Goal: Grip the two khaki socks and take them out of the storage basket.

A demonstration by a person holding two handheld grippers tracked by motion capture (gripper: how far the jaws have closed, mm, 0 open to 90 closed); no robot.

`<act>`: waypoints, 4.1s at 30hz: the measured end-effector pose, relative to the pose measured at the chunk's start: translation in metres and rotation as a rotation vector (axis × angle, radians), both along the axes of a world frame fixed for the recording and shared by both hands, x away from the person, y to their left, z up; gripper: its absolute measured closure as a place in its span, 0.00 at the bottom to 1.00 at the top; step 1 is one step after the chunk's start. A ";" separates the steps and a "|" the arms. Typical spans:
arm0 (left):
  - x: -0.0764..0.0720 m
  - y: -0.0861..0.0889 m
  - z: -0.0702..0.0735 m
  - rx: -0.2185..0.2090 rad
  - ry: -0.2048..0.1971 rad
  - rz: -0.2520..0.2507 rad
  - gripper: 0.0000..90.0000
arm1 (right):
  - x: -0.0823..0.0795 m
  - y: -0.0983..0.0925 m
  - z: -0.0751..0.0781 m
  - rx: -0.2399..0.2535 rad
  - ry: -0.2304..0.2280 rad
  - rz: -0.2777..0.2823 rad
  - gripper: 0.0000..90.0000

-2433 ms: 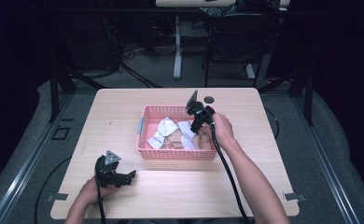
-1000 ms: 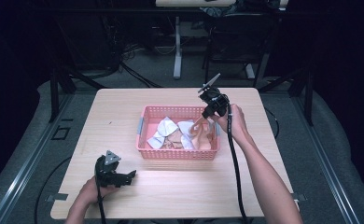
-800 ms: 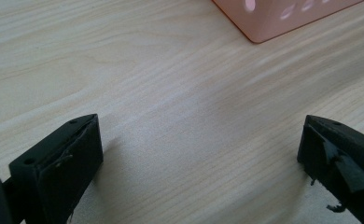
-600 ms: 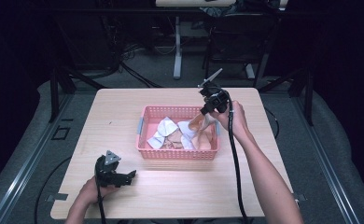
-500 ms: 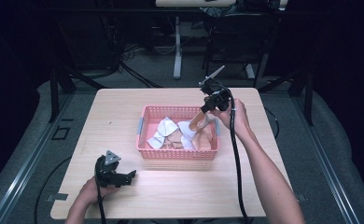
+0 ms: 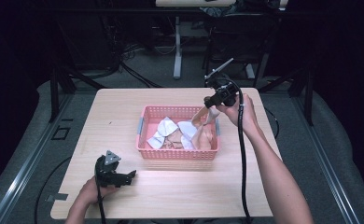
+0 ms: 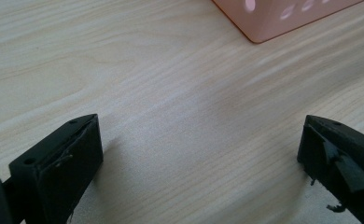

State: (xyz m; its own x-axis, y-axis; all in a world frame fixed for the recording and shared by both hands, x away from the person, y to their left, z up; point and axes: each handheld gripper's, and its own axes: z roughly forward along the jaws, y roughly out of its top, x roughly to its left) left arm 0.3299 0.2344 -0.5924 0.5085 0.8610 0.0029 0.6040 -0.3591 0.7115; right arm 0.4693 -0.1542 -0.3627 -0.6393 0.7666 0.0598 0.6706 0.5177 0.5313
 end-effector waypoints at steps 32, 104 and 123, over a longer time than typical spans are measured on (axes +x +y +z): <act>0.000 0.000 0.000 0.000 0.000 0.000 0.00 | -0.027 -0.079 0.019 0.049 -0.049 -0.102 1.00; 0.000 0.000 0.000 0.000 0.000 0.000 0.00 | -0.013 -0.132 -0.139 -0.055 0.255 -0.240 0.99; 0.000 0.000 0.000 0.000 0.001 0.001 0.00 | -0.020 -0.130 -0.115 -0.002 0.213 -0.231 0.33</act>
State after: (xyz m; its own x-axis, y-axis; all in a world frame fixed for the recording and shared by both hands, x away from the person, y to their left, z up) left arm 0.3298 0.2344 -0.5923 0.5081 0.8613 0.0023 0.6049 -0.3587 0.7109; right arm 0.4495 -0.2841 -0.4775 -0.4214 0.8903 0.1727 0.8668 0.3395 0.3652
